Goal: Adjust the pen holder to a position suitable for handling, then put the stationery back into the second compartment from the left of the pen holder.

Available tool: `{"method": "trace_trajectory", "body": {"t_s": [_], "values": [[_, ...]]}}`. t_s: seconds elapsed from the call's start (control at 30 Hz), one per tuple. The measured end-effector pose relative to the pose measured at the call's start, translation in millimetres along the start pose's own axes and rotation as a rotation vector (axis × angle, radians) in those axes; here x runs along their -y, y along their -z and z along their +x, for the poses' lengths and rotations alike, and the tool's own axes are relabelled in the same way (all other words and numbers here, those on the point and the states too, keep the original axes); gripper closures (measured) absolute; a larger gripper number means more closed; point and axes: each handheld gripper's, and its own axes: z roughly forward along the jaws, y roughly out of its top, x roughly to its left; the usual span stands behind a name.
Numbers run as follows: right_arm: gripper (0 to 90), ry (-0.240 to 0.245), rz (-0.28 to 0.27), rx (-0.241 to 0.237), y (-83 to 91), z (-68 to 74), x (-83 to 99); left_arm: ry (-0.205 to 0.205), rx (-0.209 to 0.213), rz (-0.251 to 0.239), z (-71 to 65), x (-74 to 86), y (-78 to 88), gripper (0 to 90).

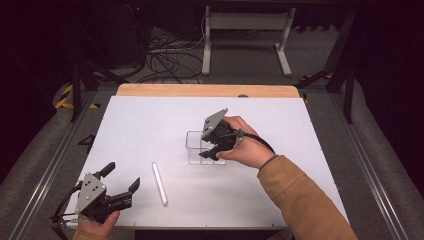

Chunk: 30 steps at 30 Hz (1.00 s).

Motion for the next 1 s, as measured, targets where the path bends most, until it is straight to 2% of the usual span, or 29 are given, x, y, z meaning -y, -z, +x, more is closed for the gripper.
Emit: {"method": "trace_trajectory", "body": {"t_s": [0.13,0.27,0.33,0.43,0.5,0.63,0.7,0.87,1.0], "values": [[36.6,-0.028,-0.097,0.039,8.6,6.4,-6.2,-0.002,-0.006,0.001,0.3,0.3,1.4,12.3],[37.0,-0.027,-0.131,0.059,12.0,9.1,-11.3,-0.002,-0.009,0.0,0.8,0.8,2.8,12.3],[38.8,-0.009,-0.15,0.08,14.4,8.5,-13.6,0.002,-0.011,-0.003,1.3,1.0,3.1,12.3],[33.1,-0.058,-0.208,0.069,16.0,8.7,-15.1,0.002,-0.013,-0.001,1.6,1.3,3.4,12.4],[33.1,-0.091,-0.25,0.099,15.6,10.0,-16.0,0.002,-0.014,-0.003,1.7,1.1,3.6,12.4],[33.1,-0.107,-0.261,0.111,17.2,12.7,-19.4,0.0,-0.014,-0.002,2.1,1.3,3.4,12.4],[34.2,-0.118,-0.273,0.093,17.0,15.3,-21.3,0.003,-0.015,-0.004,2.2,1.2,3.7,12.4],[31.7,-0.192,-0.318,0.087,13.7,29.1,-29.0,0.013,-0.011,-0.032,3.1,0.2,5.4,12.1],[32.6,-0.226,-0.322,0.094,11.1,34.9,-32.3,0.009,-0.014,-0.04,3.0,-0.1,6.7,12.1]]}}
